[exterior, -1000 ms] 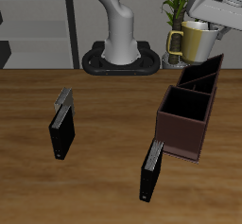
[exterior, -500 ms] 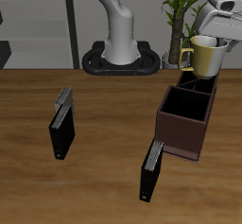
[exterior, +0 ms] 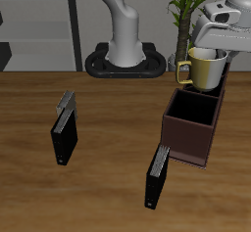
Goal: Place the white-yellow mug into the left desk caddy's right compartment and place the left black book into the left desk caddy's back compartment and place the right black book into the left desk caddy's front compartment
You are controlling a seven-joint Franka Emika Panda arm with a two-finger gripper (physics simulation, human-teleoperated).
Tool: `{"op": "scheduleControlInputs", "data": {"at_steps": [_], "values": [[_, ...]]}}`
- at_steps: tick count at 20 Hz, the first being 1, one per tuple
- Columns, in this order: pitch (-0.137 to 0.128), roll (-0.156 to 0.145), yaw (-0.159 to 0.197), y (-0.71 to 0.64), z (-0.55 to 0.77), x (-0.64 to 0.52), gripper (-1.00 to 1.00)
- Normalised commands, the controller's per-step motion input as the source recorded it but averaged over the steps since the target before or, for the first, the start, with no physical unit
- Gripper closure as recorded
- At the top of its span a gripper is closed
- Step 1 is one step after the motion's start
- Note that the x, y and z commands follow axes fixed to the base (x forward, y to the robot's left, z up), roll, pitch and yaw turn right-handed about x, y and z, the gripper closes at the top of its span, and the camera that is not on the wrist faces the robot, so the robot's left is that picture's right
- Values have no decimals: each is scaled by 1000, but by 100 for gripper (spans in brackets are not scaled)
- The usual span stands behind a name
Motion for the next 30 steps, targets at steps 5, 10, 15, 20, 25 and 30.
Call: {"op": "scheduleControlInputs", "data": {"at_steps": [5, 10, 15, 20, 25, 30], "values": [[-28, 20, -79, -479, -48, 90, 100], [-23, 86, -17, -24, -38, -99, 100], [12, 67, -5, 75, -79, -60, 100], [-7, 29, 0, 10, -23, -19, 100], [11, 5, -2, 62, -68, 26, 100], [29, 13, 6, 114, -216, 64, 100]]}}
